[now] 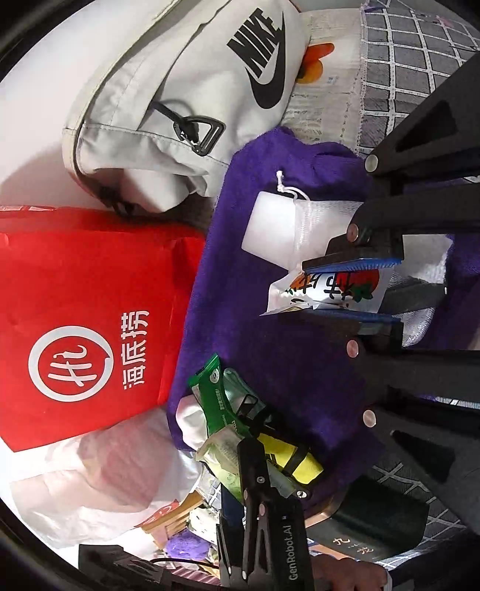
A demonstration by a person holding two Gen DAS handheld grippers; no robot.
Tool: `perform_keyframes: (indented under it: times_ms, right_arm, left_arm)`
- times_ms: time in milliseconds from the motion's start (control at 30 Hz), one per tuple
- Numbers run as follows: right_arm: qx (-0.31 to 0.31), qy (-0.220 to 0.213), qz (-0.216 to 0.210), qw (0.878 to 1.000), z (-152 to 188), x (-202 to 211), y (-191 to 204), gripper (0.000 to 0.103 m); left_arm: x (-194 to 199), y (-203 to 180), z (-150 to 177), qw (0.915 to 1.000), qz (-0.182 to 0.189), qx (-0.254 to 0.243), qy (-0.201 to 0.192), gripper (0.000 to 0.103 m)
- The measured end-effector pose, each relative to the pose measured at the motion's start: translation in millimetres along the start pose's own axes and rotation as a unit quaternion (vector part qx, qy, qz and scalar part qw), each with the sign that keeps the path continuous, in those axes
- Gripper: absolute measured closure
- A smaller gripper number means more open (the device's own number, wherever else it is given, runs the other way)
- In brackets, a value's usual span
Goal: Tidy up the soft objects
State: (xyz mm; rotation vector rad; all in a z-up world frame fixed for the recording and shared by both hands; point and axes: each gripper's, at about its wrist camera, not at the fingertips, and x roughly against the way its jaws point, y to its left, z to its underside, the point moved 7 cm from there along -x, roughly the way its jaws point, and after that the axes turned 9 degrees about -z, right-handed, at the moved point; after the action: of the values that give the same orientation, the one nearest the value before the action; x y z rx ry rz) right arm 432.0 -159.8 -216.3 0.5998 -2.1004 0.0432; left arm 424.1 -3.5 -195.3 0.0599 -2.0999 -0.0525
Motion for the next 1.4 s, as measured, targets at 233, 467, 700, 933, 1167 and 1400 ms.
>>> perform_keyframes:
  times_ms: [233, 467, 700, 933, 1167, 1400]
  right_arm:
    - [0.000, -0.003, -0.013, 1.000, -1, 1, 0, 0.080]
    - [0.004, -0.008, -0.029, 1.000, -2, 6, 5, 0.052]
    - [0.011, -0.009, -0.023, 1.000, -2, 11, 10, 0.037]
    - [-0.003, -0.020, -0.019, 1.000, -3, 25, 13, 0.020]
    - [-0.026, -0.045, -0.014, 0.999, 2, 66, 19, 0.020]
    - [-0.041, -0.061, 0.010, 0.997, 15, 116, 35, 0.020]
  left_arm:
    - [-3, -1, -1, 0.9997, 0.020, 0.008, 0.007, 0.039]
    - [-3, -3, -1, 0.9997, 0.018, 0.010, 0.009, 0.030]
    - [10, 1, 0, 0.9999, 0.008, 0.013, 0.006, 0.030]
    - [36, 6, 6, 0.9999, -0.002, 0.010, -0.004, 0.030]
    - [73, 6, 16, 0.9998, 0.000, 0.011, -0.019, 0.030]
    - [120, 6, 34, 0.9990, 0.001, 0.011, -0.043, 0.030]
